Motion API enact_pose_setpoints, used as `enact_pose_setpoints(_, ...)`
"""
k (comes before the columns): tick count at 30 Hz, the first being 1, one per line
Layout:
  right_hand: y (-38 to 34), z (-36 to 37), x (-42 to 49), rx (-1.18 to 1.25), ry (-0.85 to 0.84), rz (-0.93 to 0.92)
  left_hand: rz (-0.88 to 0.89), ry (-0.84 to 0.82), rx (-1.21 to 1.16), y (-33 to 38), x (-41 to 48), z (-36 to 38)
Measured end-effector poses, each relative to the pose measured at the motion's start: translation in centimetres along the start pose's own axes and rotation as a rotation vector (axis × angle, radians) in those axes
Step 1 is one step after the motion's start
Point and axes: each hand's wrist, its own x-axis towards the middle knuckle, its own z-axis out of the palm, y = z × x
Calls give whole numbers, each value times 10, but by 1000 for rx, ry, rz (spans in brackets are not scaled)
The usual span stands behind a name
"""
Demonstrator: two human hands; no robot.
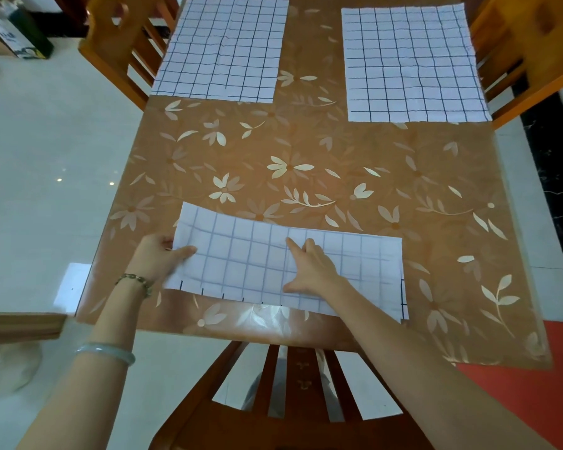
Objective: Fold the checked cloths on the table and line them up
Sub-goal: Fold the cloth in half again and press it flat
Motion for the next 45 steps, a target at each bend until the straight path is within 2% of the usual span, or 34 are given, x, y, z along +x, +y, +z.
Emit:
enact_pose_setpoints(5,-1,1,1,12,-4,8,74,7,65,18,-13,-4)
enact_pose_setpoints(11,5,2,0,130,-18,24,311,-4,189,78,-38,12)
enact_pose_setpoints(14,11,-5,-8,524,19,94,371,-17,224,105,-52,26)
enact_pose_setpoints(16,20,-10,-18,797,142,180,396,-6,266,120,-63,41)
enact_pose_setpoints(19,41,-18,-37,1022,336,297,454,-48,334,138,-81,79)
enact_pose_setpoints(22,62,-31,-64,1230,442,350,487,-136,420,149,-94,129)
enact_pose_setpoints(25,73,-49,-86,1433,479,368,513,-185,445,157,-101,176)
enact_pose_setpoints(28,81,-62,-97,1584,410,368,530,-217,457,161,-104,211)
enact_pose_setpoints(32,93,-66,-102,1497,386,405,568,-304,454,168,-106,237)
enact_pose_setpoints(35,104,-61,-96,1300,486,500,609,-383,425,166,-110,236)
enact_pose_setpoints(40,117,-55,-87,1020,511,619,692,-204,416,121,-71,203)
enact_pose_setpoints(42,117,-53,-86,988,536,636,683,-139,492,95,-52,194)
enact_pose_setpoints(45,120,-48,-85,889,581,599,656,-160,659,65,-37,192)
